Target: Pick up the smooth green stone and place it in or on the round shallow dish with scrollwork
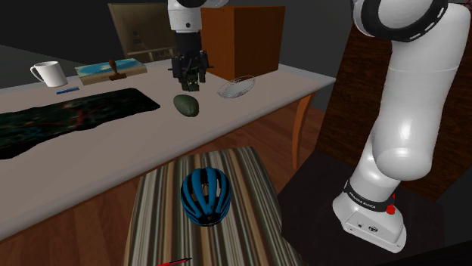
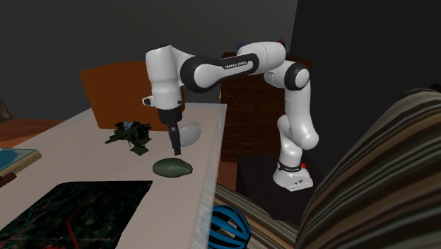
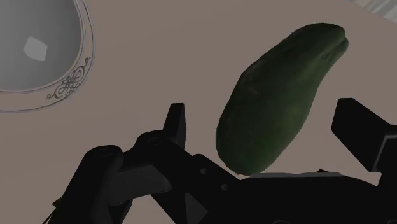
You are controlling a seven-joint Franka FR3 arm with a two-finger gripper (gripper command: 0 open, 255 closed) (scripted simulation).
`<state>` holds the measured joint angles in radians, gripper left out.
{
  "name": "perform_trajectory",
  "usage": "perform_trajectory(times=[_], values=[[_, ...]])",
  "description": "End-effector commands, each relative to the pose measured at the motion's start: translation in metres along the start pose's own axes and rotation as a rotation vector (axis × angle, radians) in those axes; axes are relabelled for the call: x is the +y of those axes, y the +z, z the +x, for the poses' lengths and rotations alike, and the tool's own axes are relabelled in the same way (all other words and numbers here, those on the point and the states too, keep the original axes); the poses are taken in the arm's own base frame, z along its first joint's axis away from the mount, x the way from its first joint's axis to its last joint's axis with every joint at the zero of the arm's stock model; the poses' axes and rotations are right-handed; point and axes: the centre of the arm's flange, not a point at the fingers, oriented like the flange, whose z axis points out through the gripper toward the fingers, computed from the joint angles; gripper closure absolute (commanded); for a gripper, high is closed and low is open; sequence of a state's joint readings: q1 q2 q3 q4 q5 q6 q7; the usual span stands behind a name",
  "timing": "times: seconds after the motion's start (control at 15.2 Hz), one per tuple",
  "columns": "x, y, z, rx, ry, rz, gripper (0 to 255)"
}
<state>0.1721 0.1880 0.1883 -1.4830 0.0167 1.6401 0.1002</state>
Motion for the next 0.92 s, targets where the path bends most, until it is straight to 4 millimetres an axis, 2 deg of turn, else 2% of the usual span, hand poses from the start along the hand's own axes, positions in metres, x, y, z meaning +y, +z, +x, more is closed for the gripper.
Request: perform_trajectory(times=[0.0,0.07,0.53,0.86], values=[[-0.013,0.000,0.024,0.002,-0.013,0.005,0],[-0.019,0.001,0.034,0.002,-0.020,0.008,0],[-0.019,0.038,0.034,0.002,-0.020,0.008,0],[-0.019,0.041,0.034,0.002,-0.020,0.008,0]])
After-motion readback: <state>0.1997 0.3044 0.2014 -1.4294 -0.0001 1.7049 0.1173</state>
